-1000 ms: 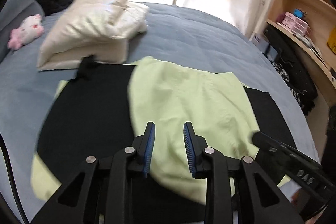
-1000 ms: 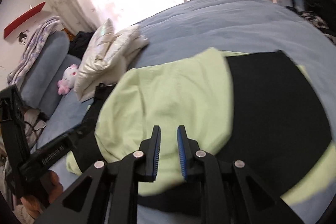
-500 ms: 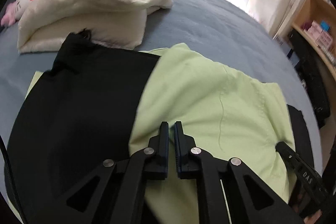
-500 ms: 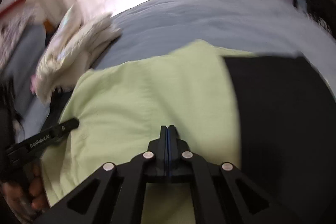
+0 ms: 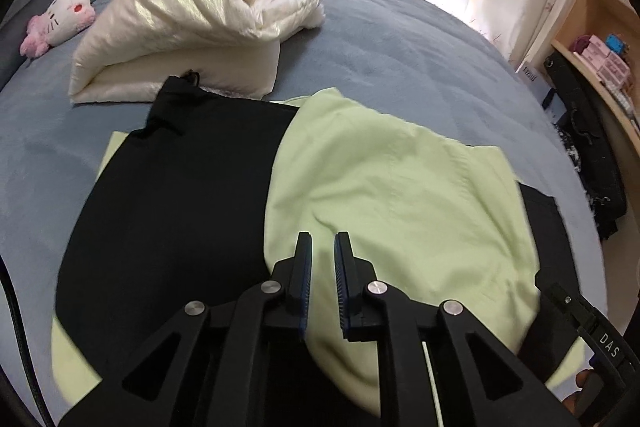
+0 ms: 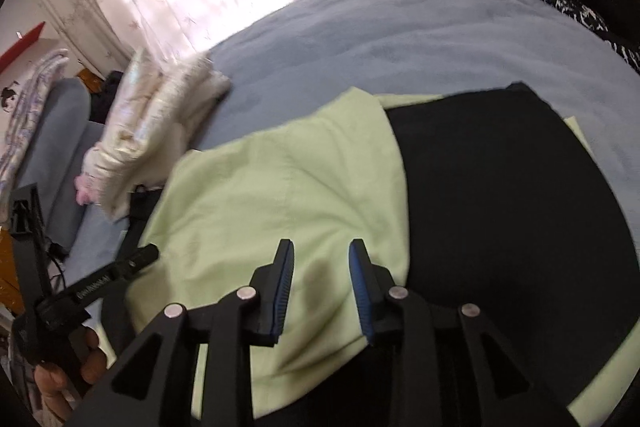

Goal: Fold large clothes
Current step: 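Pull both tools back from the folded jacket bundle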

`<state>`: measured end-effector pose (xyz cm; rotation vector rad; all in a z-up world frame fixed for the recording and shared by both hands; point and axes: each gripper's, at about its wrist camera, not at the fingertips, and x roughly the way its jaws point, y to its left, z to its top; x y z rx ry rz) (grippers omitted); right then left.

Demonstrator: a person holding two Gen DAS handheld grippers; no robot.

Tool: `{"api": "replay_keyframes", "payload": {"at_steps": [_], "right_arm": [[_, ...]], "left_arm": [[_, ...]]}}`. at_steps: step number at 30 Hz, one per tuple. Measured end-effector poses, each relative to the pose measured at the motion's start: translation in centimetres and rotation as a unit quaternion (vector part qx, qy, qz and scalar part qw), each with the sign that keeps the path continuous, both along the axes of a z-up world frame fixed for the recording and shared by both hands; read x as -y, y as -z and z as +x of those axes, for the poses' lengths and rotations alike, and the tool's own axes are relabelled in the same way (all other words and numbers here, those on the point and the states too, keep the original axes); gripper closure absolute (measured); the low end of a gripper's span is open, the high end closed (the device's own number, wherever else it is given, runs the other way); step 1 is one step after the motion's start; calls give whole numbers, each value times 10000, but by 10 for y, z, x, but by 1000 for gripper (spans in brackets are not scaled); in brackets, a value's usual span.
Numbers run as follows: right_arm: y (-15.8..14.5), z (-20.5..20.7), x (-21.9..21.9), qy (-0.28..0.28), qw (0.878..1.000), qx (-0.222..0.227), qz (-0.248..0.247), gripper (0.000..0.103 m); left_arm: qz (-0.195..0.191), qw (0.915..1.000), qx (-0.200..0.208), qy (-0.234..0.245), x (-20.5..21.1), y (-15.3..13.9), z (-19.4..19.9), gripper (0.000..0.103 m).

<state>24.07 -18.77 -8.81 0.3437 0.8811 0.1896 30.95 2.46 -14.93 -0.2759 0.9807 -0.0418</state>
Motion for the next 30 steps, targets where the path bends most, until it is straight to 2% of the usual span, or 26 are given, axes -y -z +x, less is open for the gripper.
{"api": "replay_keyframes", "payload": {"at_steps": [15,22,25,30], "right_arm": [[-79,-84,-20,-179,9980,574,211,66],[-114,-127,-26,-455,9957,790,139,64],[-127,-146,-28,-562,9944,896,29,60],[-137,-173,-31,-725,9937,855,-79,55]], "left_arm": [[-213,9996,171,-93,-23,-60,-110,80],[-285,9990,330,33,-28,-78,-146,76],[-334,9986,379,126,-30,-84,-163,71],[-389,9981,401,271,-34,-89,-185,69]]}}
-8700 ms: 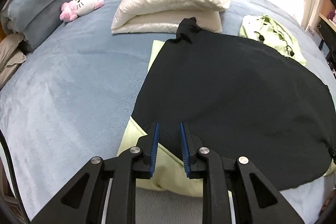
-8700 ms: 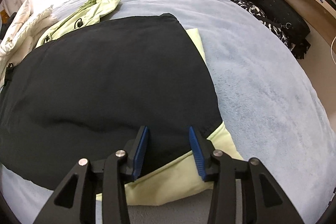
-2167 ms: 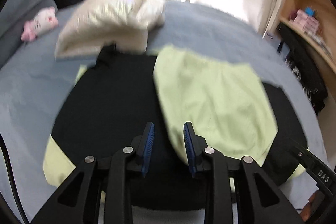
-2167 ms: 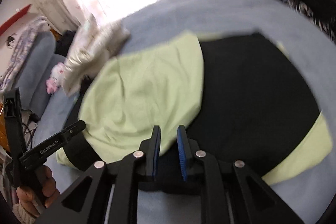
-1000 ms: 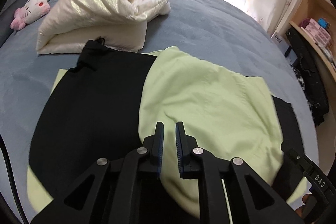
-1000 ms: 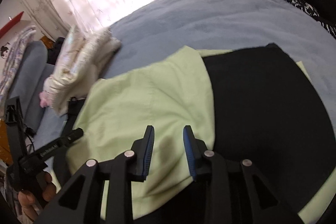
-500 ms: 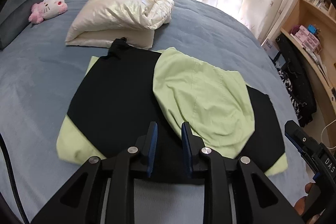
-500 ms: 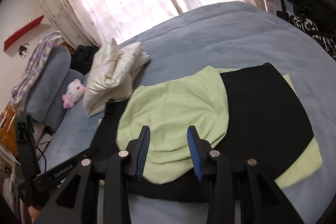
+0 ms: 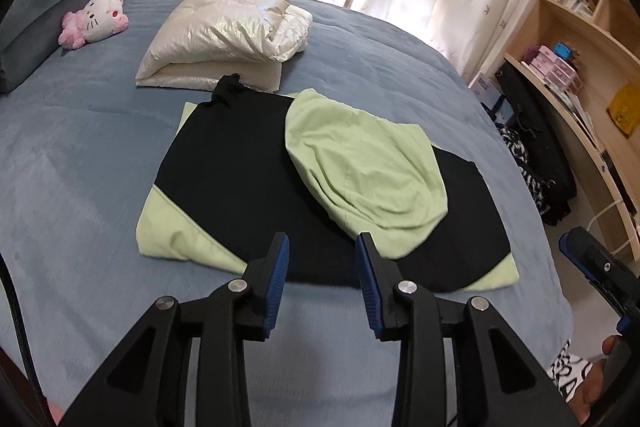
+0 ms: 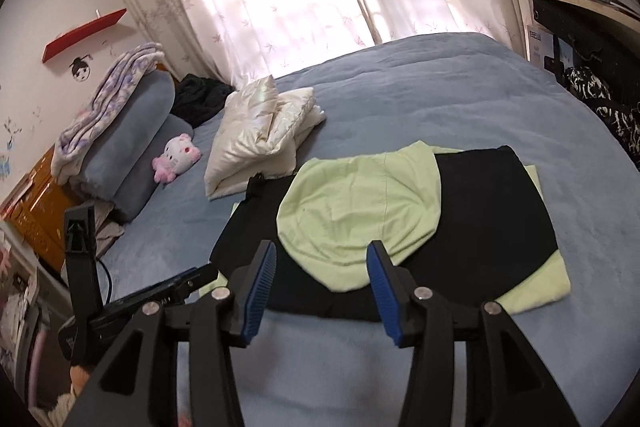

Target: Fold large clothes

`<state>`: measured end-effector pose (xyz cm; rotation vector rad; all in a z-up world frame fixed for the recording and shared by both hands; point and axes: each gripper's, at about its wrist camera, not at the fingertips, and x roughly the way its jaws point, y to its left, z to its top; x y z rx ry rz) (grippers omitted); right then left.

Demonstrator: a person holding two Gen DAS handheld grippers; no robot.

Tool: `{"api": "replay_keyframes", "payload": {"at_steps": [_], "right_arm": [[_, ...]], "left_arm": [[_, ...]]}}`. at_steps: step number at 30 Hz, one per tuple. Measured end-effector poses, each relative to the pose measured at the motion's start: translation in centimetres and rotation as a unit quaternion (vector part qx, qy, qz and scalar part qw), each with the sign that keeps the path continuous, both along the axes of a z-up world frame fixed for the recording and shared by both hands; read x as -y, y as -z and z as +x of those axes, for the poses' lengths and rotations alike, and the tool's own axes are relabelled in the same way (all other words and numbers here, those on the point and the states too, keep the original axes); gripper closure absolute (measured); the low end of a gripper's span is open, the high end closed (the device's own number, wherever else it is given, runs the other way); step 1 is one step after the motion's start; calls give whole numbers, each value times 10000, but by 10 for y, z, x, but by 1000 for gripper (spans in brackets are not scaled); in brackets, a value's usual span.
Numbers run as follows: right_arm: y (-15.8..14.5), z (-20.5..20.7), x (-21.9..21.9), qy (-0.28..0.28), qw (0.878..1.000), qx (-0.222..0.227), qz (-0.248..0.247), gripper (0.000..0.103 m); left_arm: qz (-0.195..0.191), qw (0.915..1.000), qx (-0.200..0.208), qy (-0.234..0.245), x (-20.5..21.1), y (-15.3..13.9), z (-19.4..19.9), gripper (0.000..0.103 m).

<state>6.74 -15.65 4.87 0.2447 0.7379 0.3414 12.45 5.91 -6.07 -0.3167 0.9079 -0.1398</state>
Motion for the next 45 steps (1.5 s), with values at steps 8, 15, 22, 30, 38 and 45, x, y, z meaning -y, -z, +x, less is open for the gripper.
{"api": "replay_keyframes", "payload": {"at_steps": [8,15,22,30,38,45], "right_arm": [[-18,-42,7,-149,9996,-164,-163,55],[-12,-47,9,-31,9996,-122,-269,50],[40,-16,-5,-80,9971,-706,-259,50],[74,8,-18,-246,9949,-952,-221,50],[91,37,-30,-326,9937,-1043,-264,50],[99,73,-46,-337,9933,-937,-590,50]], "left_arm": [[-257,9996,-48,114,-9,6,-24,60],[-787,9950,-582,179,-10,49,-16,57],[-1499,9813,-1200,-94,-25,104,-1,56],[-2246,9653,-1183,-605,-38,151,25,52],[-2384,9617,-525,-1250,-50,164,69,52],[-1499,9744,26,-1673,-47,153,90,84]]}}
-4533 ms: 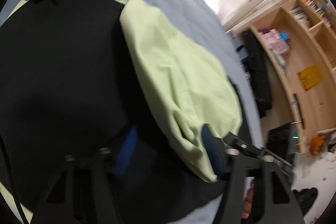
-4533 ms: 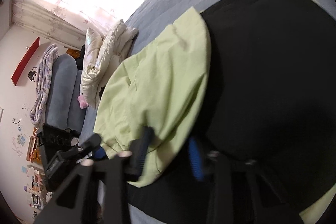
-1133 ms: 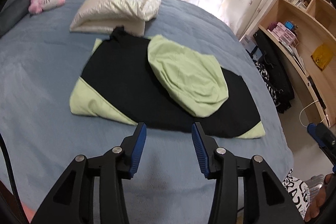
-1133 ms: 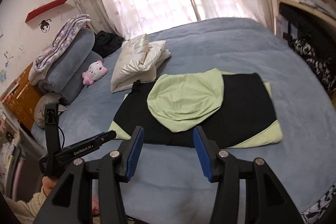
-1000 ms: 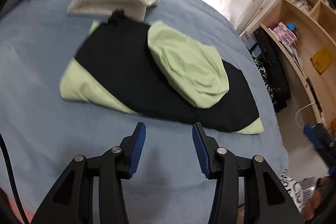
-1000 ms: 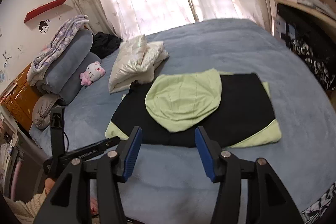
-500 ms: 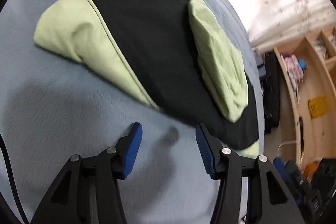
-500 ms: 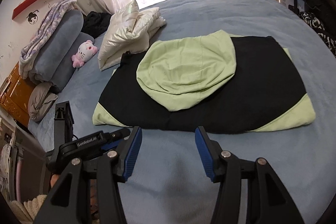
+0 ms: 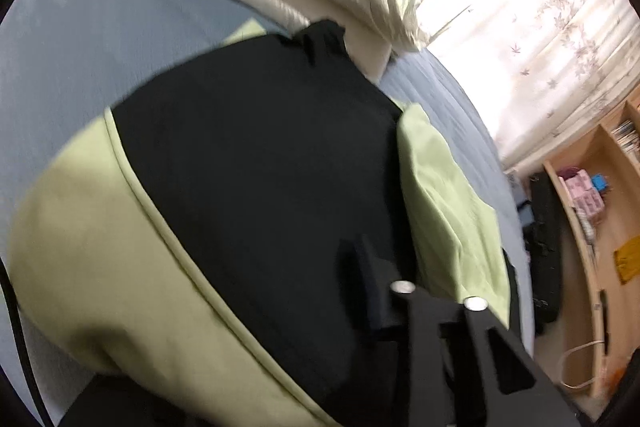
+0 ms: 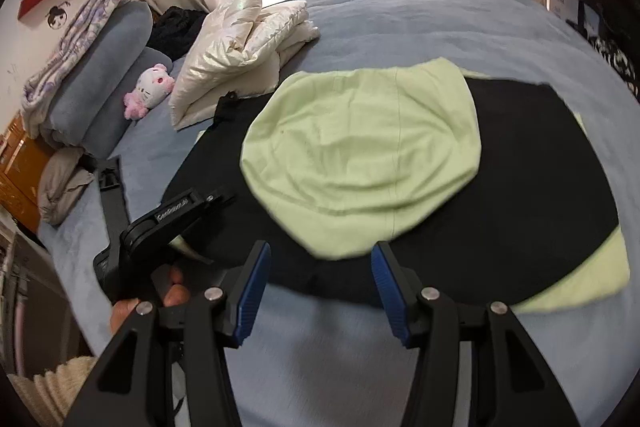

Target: Fold large clothes

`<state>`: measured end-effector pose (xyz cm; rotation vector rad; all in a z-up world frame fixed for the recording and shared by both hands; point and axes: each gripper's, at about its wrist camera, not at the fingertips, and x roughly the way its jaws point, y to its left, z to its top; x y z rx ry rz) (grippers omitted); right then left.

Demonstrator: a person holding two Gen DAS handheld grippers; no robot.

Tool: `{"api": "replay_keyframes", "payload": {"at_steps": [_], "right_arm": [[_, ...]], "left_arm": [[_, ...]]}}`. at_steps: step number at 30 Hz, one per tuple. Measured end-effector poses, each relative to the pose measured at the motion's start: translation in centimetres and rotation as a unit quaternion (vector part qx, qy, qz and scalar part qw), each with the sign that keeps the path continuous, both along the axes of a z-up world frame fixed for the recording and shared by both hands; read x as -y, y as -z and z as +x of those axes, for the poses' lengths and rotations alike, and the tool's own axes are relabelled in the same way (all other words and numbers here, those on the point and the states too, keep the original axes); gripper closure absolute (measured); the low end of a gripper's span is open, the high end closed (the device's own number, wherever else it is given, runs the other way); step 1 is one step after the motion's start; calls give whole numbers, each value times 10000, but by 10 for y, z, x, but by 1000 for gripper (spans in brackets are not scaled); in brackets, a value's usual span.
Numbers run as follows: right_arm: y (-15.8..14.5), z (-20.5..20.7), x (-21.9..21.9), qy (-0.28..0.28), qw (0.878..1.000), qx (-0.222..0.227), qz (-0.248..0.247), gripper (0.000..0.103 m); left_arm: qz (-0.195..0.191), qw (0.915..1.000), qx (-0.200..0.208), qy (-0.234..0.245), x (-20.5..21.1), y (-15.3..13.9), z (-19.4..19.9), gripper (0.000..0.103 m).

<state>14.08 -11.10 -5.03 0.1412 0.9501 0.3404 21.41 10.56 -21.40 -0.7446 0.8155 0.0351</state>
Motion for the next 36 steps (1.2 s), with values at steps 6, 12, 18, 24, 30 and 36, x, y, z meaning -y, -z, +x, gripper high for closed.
{"api": "replay_keyframes", "payload": {"at_steps": [6,12,18,24,30,36], "right_arm": [[10,56,-10,134,9969,461,-621,76],[42,116,-18,210,9968,334,-690,92],[87,107,-25,39,9978,247,-616,92],[94,96,1,110,9996,-18,261,92],[93,73,25,75,9906,-379,1315,92],[64,32,118,1053,9724,-491,2023,92]], "left_arm": [[850,9954,427,70,7,-30,-7,94],[1807,9777,1012,361,42,-74,-8,95],[2196,9634,1322,788,76,-106,-3,95],[2426,9516,1508,1133,124,-136,6,95],[2850,9294,1590,1726,193,-157,19,95],[3558,8814,1731,2579,302,-156,18,94]]}}
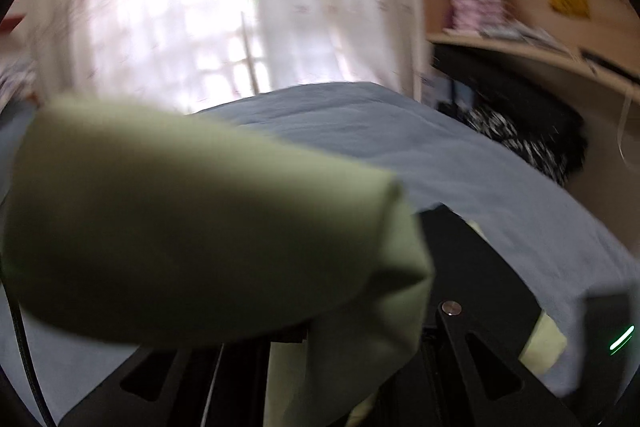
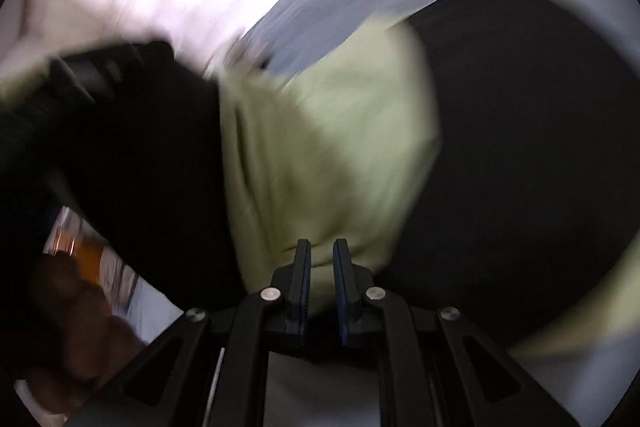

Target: Fold large clothes

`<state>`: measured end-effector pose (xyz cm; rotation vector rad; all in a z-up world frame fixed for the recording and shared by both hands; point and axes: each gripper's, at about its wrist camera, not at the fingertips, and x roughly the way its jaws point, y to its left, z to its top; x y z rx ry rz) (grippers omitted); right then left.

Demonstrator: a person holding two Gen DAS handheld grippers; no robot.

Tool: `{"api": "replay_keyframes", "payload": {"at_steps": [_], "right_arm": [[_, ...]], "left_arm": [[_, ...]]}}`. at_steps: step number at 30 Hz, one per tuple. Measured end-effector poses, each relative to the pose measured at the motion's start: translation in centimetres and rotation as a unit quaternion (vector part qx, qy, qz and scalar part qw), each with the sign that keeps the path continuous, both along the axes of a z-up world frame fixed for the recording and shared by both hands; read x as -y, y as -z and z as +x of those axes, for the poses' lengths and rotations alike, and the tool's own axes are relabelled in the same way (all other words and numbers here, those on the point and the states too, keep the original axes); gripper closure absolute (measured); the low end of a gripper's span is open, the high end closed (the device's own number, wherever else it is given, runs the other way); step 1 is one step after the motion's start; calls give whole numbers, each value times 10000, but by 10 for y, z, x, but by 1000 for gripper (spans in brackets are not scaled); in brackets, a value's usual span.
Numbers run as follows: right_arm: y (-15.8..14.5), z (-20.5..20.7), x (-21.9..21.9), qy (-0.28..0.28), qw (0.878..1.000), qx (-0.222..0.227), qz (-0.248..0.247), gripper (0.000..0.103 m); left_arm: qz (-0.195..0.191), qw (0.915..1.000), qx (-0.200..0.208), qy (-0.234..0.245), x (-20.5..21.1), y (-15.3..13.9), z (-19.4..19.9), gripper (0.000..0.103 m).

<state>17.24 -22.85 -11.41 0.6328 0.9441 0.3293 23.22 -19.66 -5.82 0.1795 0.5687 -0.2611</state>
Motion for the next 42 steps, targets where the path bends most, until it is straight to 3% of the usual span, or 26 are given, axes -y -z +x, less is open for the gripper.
{"api": "replay_keyframes", "payload": {"at_steps": [3,5,9,12,23,28,33,36,42], "right_arm": [[-17,-25,73,1234,9904,118,-606,92],[-23,-43,116,2010,9744,97,-999,92],[-21,-65,163,2667,9571,-72,-1131,92],[-15,-75,173,2681,9582,-131,-989,92],[-16,-72,167,2319,9700,-41,-733,91],[-18,-71,168,2346,9691,-68,-763,86],[-29,-71,163,2278,9706,34,-776,86],[-38,-72,158,2215,9723,123,-743,85],[-61,-75,146,2042,9765,345,-595,68]], "left_arm": [[307,9981,-178,497,55,19,-13,94],[615,9937,-408,840,87,41,-21,94],[977,9861,-872,1022,116,77,-34,94],[970,9855,-1025,939,119,86,-35,93],[725,9884,-980,904,103,69,-42,93],[609,9843,-1320,1003,95,71,-44,75],[639,9856,-1157,1057,88,58,-62,40],[645,9872,-1019,1047,82,46,-71,32],[284,9904,-1032,870,51,23,-75,30]]}}
